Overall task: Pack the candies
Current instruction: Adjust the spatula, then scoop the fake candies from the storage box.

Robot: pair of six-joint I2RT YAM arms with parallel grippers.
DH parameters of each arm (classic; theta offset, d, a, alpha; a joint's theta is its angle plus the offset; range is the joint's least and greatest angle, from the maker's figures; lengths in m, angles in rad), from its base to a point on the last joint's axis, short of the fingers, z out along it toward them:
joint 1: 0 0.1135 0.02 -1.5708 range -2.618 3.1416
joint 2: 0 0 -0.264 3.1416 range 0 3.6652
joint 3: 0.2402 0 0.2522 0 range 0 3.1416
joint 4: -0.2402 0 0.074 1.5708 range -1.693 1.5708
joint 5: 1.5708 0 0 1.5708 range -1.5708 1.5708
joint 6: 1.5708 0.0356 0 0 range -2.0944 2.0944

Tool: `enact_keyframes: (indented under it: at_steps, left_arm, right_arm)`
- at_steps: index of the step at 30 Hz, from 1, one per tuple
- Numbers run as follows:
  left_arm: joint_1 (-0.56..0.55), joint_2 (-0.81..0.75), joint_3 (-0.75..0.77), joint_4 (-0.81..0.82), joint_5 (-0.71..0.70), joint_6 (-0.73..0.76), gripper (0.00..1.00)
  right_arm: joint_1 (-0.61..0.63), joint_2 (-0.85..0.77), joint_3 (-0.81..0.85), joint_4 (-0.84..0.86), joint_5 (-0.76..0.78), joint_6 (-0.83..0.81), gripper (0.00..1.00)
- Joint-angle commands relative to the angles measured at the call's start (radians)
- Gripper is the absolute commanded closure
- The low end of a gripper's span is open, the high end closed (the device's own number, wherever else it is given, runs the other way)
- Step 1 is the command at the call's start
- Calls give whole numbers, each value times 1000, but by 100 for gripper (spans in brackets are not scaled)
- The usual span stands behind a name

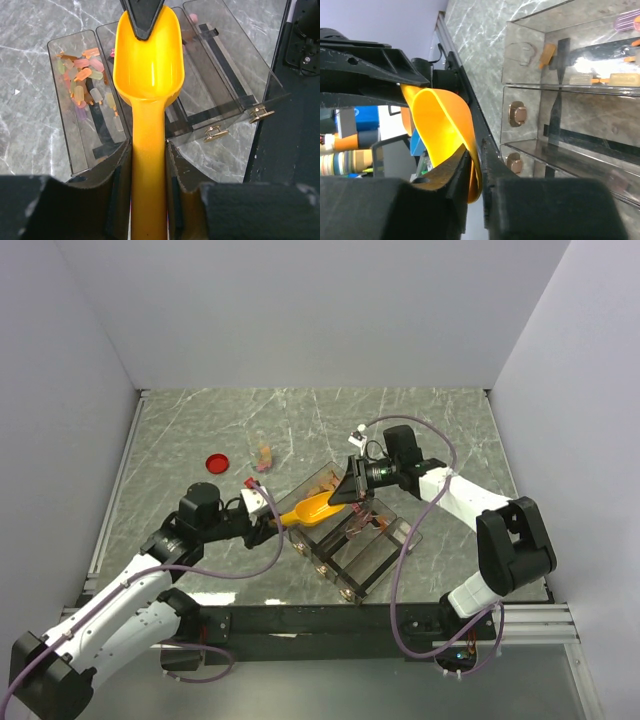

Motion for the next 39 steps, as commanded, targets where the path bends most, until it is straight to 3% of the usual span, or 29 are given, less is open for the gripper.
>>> enact_keyframes:
  at_steps: [1,2,4,6,9,14,22,29,32,34,37,39]
  left_arm:
    - [-9,-10,44,38,14,-40,99]
    - [-9,-2,52,23,3,-46,99]
    - [-9,16,81,-32,-35,-72,99]
    - [-9,24,101,-66,-72,-92,99]
    - [-9,33,149,-150,-141,-127,99]
    - [-10,76,264,-316,-244,-140,99]
    - [-10,222,418,-541,-382,-143,99]
    - [-10,354,521,-643,-443,-86,99]
    - [-18,415,567,-684,-449,-68,99]
    - [-27,455,603,-709,-467,-61,99]
    - [-56,494,646,-752,-503,-60,99]
    - [-76,513,663,-761,-514,-51,99]
  right_arm:
    - [-26,-6,48,-36,106,-63,76]
    - [-29,-17,56,-48,125,-83,65]
    - [-56,-60,79,-96,235,-107,56]
    - [-70,-92,97,-117,327,-148,55]
    - [-67,-116,132,-175,585,-230,55]
    - [-29,-16,205,-199,816,-321,57]
    - [36,171,307,-154,838,-373,56]
    - [66,294,386,-165,840,-420,54]
    - [74,323,396,-163,852,-433,65]
    - [79,325,387,-159,857,-442,83]
    - [88,316,369,-156,877,-480,97]
    - [100,309,352,-148,896,-502,100]
